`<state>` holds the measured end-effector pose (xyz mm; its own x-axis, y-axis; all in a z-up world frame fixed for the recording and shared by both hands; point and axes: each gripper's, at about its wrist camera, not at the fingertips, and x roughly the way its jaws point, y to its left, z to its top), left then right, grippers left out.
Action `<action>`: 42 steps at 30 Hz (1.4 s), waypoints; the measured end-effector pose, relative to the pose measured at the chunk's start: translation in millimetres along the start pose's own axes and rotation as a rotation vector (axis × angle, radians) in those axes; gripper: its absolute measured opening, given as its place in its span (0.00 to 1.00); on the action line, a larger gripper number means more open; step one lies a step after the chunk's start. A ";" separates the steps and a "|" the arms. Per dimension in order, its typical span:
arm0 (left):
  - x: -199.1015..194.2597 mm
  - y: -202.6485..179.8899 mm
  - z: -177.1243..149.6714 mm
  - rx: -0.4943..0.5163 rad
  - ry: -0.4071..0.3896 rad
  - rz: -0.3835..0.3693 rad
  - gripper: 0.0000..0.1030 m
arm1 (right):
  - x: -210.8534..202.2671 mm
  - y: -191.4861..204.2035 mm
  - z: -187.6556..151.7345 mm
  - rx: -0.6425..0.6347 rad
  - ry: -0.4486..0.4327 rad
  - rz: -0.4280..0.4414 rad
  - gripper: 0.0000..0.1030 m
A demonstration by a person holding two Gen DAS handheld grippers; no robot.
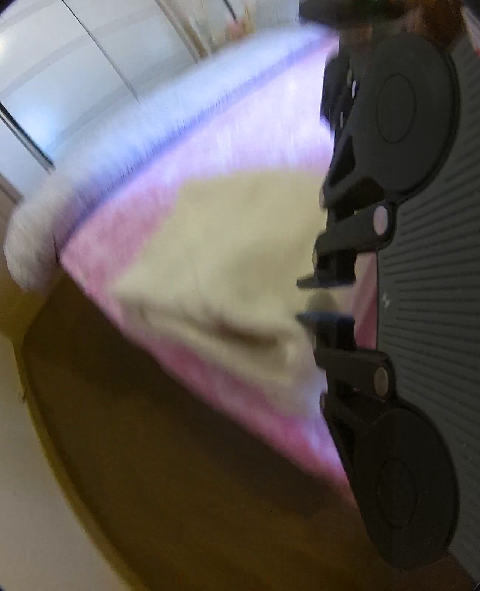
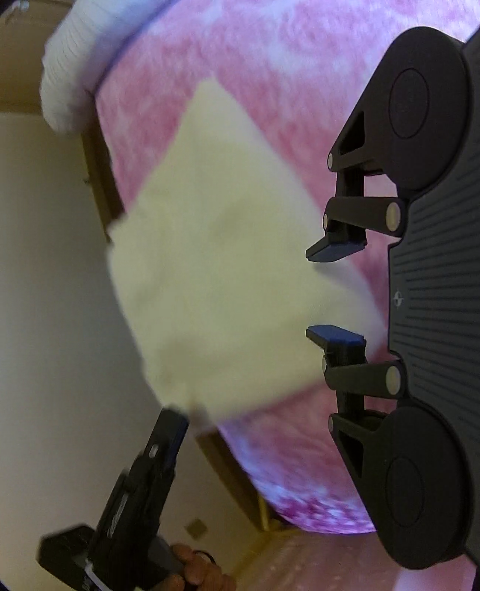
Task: Fold clothes
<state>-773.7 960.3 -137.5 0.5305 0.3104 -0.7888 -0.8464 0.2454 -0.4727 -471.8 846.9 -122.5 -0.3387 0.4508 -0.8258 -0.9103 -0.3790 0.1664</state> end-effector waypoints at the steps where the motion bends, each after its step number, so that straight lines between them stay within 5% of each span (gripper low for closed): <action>1: 5.8 4.9 0.7 -0.012 -0.007 -0.003 0.02 | 6.2 3.7 -2.8 0.004 0.001 -0.003 0.38; 6: 21.9 12.0 13.0 0.016 -0.039 0.018 0.03 | 20.7 15.9 0.8 0.107 0.006 -0.043 0.41; 12: -8.2 -17.0 14.9 0.093 -0.018 0.072 0.03 | 14.3 16.7 18.5 0.101 0.057 -0.061 0.42; 16: -20.8 -13.0 -8.2 0.086 -0.027 0.142 0.02 | -4.9 12.4 17.1 0.094 0.033 -0.040 0.42; 20: -0.9 2.3 -11.4 -0.020 -0.042 0.115 0.03 | 23.9 24.7 4.1 0.039 0.073 -0.076 0.46; 27: -39.4 -45.6 -12.7 0.019 -0.051 0.164 0.09 | -5.0 5.5 25.8 0.120 0.051 -0.057 0.48; 33: -11.6 -63.8 3.1 0.009 -0.112 0.165 0.09 | -11.6 -24.8 36.2 0.184 -0.005 -0.104 0.44; 37: 24.3 -49.5 6.0 -0.007 -0.079 0.207 0.09 | 24.9 -32.6 36.0 0.191 0.018 -0.100 0.42; 42: 9.3 -54.7 15.8 -0.010 -0.068 0.205 0.05 | 18.8 -42.4 39.9 0.211 0.015 -0.089 0.38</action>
<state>-721.7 964.3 -112.8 0.3487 0.4147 -0.8405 -0.9372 0.1617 -0.3090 -449.1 903.8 -123.6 -0.2523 0.4621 -0.8502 -0.9667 -0.1602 0.1998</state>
